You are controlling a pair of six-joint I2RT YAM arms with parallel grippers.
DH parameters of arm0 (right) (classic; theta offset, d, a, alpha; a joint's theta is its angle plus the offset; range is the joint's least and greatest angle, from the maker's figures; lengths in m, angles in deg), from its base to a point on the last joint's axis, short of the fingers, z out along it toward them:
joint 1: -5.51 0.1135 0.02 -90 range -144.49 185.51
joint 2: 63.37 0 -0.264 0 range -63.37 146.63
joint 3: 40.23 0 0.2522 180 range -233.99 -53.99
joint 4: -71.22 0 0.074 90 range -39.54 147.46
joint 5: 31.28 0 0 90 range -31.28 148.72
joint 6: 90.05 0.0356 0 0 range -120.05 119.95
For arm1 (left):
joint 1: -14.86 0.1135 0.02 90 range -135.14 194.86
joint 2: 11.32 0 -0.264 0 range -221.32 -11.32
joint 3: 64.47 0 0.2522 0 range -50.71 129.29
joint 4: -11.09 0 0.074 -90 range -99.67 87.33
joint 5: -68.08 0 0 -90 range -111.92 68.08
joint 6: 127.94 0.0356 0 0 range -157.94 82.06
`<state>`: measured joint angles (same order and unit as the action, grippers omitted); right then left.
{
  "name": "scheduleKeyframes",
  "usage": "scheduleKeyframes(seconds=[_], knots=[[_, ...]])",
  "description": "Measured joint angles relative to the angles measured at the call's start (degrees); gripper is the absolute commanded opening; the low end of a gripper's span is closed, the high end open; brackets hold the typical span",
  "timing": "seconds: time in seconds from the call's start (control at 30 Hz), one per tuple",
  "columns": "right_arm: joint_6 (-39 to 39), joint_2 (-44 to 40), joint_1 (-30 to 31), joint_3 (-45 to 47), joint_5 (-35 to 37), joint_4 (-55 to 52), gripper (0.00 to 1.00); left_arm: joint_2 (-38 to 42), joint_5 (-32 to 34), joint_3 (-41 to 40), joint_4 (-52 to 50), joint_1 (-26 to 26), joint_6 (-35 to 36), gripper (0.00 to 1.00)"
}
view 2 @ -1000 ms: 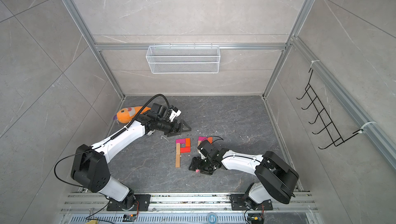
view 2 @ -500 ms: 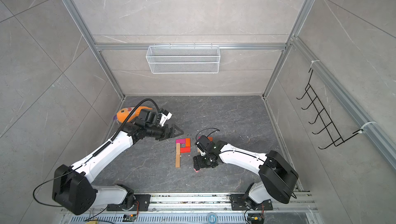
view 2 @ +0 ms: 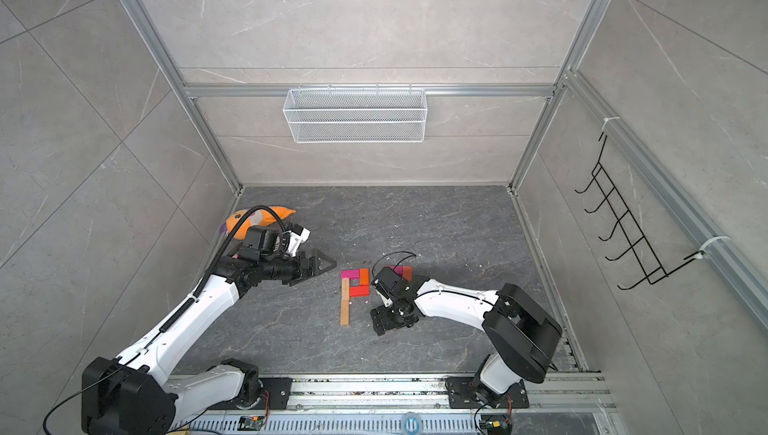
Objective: Assemble the letter p with building blocks
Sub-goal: Assemble the building block at the center of the board.
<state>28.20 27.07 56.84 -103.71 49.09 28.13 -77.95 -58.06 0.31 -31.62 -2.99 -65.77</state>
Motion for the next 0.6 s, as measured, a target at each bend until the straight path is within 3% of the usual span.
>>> scheduleKeyframes(seconds=[0.43, 0.6], knots=[[1.3, 0.6, 2.5, 0.4, 4.9, 0.4, 0.61, -0.1, 0.0, -0.2, -1.1, 0.3, 1.0, 1.0], [3.4, -1.4, 2.7, 1.9, 8.5, 1.0, 0.58, -0.5, 0.0, -0.2, -1.1, 0.5, 1.2, 1.0]])
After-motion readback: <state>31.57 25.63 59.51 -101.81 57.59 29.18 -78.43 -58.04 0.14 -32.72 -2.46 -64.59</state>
